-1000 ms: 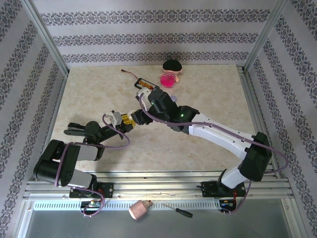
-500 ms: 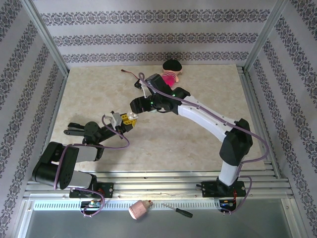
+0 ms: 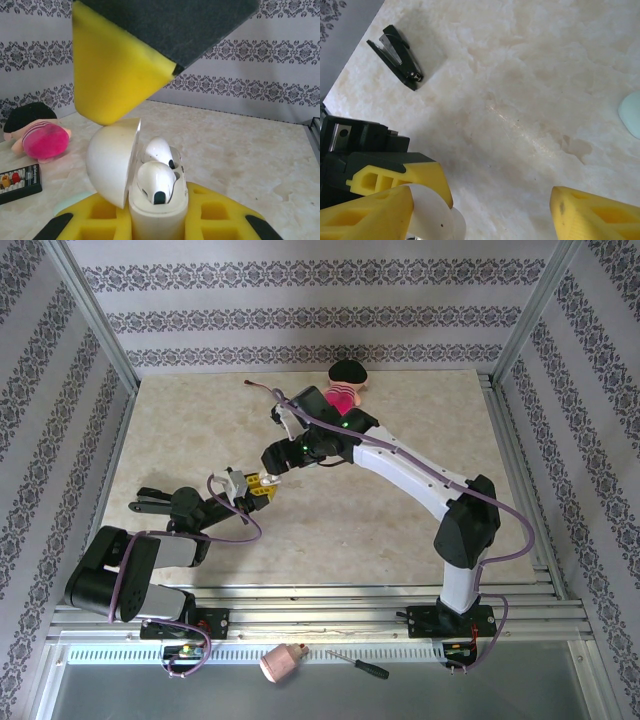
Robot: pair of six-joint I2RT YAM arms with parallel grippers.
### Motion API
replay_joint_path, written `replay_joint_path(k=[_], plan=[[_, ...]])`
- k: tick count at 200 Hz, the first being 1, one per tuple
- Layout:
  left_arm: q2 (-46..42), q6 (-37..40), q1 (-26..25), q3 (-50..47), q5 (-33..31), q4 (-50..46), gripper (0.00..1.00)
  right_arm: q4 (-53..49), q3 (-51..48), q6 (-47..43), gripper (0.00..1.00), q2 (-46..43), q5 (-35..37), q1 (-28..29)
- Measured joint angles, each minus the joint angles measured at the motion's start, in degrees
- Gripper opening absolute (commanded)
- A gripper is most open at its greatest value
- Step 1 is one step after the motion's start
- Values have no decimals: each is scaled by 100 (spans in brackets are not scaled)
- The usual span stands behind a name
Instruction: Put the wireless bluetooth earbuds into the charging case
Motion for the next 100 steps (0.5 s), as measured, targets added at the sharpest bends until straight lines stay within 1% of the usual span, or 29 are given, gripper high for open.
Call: replay_joint_path(k=[20,43,62,84,100], plan=[[0,0,0,0,-9,-4,3,0,-168,-199,73,-188,-20,0],[-2,-2,0,4,-9,11,3,11,-584,-470,73,-608,-20,9],[-13,-2,0,4,-4,11,3,24,-671,-702,74,-831,-33,-2],[-81,-2,0,28,63,-11,3,186,-863,-1370,77,-1102,-323,-4],[-155,-2,0,72,170,-103,3,339,-1248,-2153,74,-1381,-638,-2]])
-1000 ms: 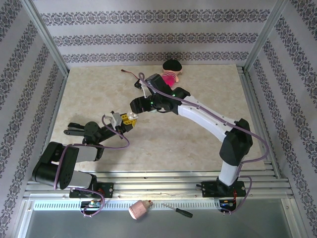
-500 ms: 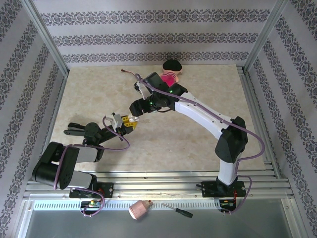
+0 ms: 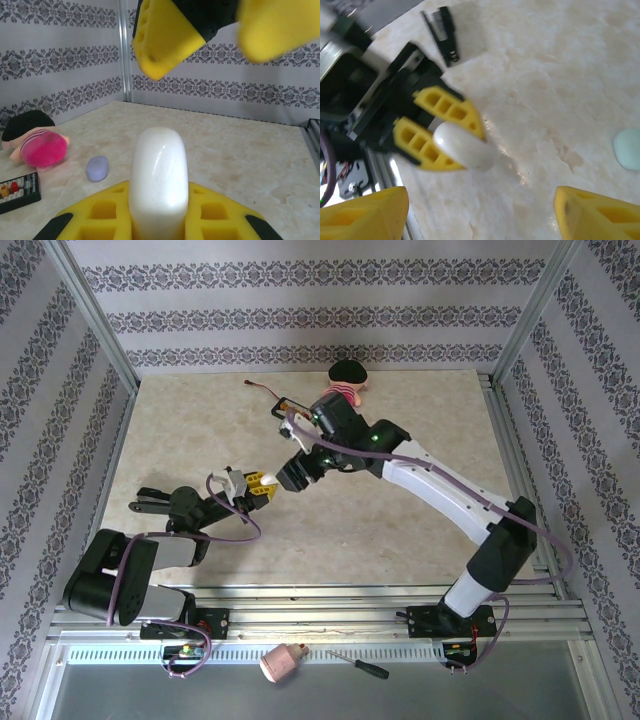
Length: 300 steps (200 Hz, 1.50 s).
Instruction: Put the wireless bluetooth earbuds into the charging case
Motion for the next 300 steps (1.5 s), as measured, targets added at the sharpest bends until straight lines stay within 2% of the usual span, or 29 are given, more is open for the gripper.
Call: replay_joint_path(k=[6,16,23,76,92,174,186,204,219,230,269,300], plan=[[-20,0,0,15,39,-17,3,63,-179,-356,70,-118,-127,0],[-33,-2,0,28,127,-28,3,153,-455,-866,53,-289,-313,0],[-33,-7,-2,35,192,-39,3,256,-625,-1161,48,-382,-387,0],[-33,-197,-26,92,638,-63,4,614,-815,-2509,47,-352,-1012,-118],[-33,-225,-33,92,721,-63,4,612,-710,-2732,43,-201,-1193,-129],[-31,-286,-33,98,789,-92,4,385,-243,-3064,33,533,-1443,-153],[-31,-291,-33,98,791,-94,4,352,-223,-3084,26,595,-1438,-177],[-31,-304,-33,98,789,-151,4,321,-205,-3104,24,623,-1478,-216],[-31,-304,-33,103,789,-151,5,310,-199,-3136,18,625,-1513,-227],[-31,-304,-33,103,789,-155,14,302,-199,-3152,18,625,-1530,-236],[-35,-208,-37,116,581,-214,72,680,-402,-2839,17,553,-1499,-345],[-232,254,-39,116,76,-719,92,1646,-1086,-1849,16,361,-1115,-654]])
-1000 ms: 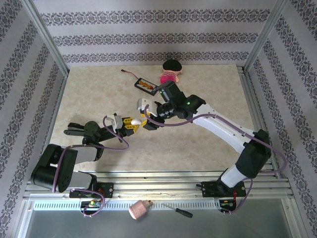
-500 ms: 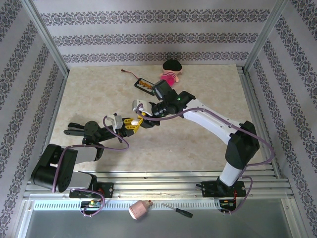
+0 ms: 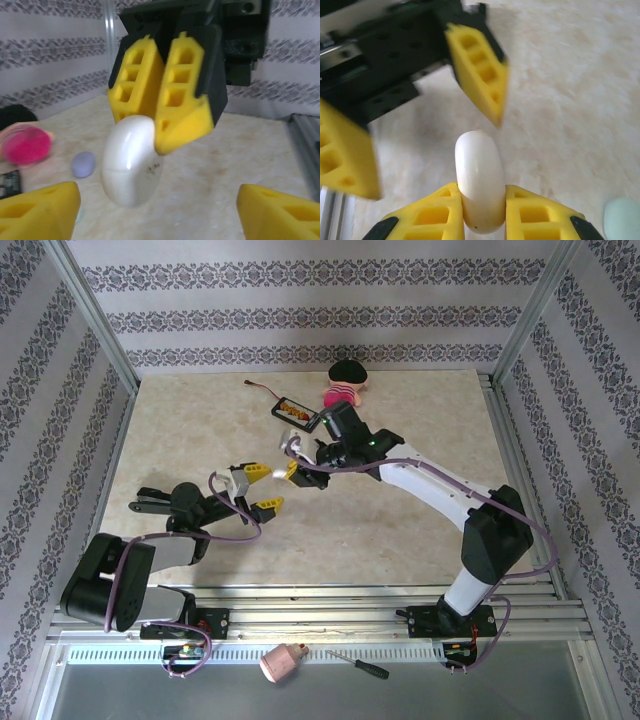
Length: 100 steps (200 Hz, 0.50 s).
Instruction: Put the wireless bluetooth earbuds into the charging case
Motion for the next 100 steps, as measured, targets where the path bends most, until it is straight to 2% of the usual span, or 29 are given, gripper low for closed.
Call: replay_joint_path(k=[42,66,100], plan=[[-710,944,-201,55,-723,-1351,98,1152,-837,2020,17,-114,730,-455],[-992,1550,-507,289,-1091,-2371,99,1346,-1182,3071,18,-173,968,-656],[-1049,2031,-732,490,-1405,-3191,100,1539,-1639,4253,20,-164,1034,-802]])
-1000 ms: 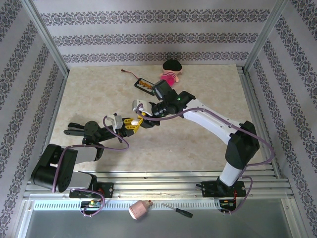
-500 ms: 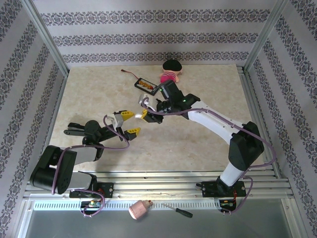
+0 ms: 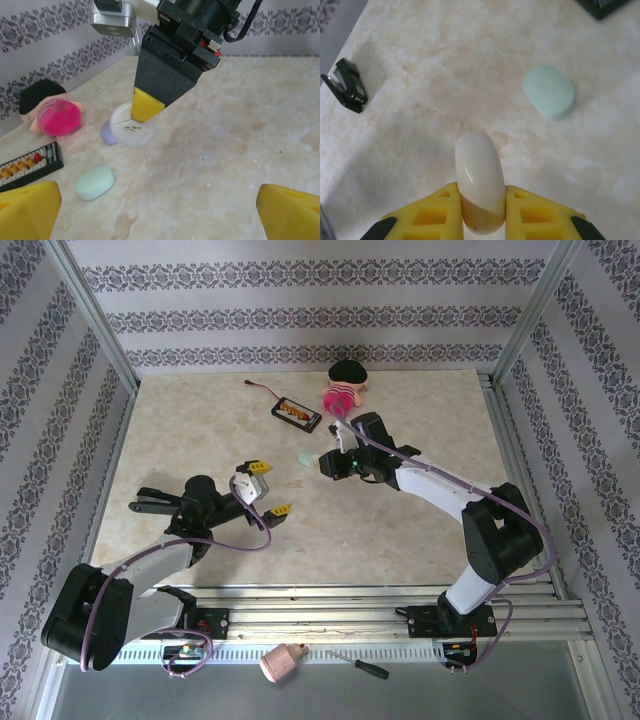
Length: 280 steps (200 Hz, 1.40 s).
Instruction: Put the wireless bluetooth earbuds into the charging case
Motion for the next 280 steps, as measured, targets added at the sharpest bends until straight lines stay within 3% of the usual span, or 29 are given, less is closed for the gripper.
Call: replay_joint_path(k=[42,88,119,146,162,175,188,239,280], plan=[[0,280,-136,129,-164,-546,100,79,-387,699,20,328,-52,-68],[0,286,-136,142,-188,-645,100,120,-459,754,27,780,68,-192],[-7,197,-170,214,-415,-776,100,114,-459,599,42,848,337,-319],[-127,-63,-170,214,-1222,-778,99,61,-463,428,55,721,625,-540],[-210,-249,-170,214,-1829,-782,99,15,-525,293,63,437,844,-693],[-262,-444,-153,214,-2374,-789,99,0,-632,131,83,63,1043,-811],[-280,-625,-101,214,-2813,-793,99,44,-780,-79,89,-372,1222,-944],[-280,-1141,289,162,-3934,-734,100,671,-1766,-765,94,-2065,1753,-1659],[-107,-1241,658,-267,-4280,-94,99,1399,-2627,-1193,94,-2804,2544,-2367]])
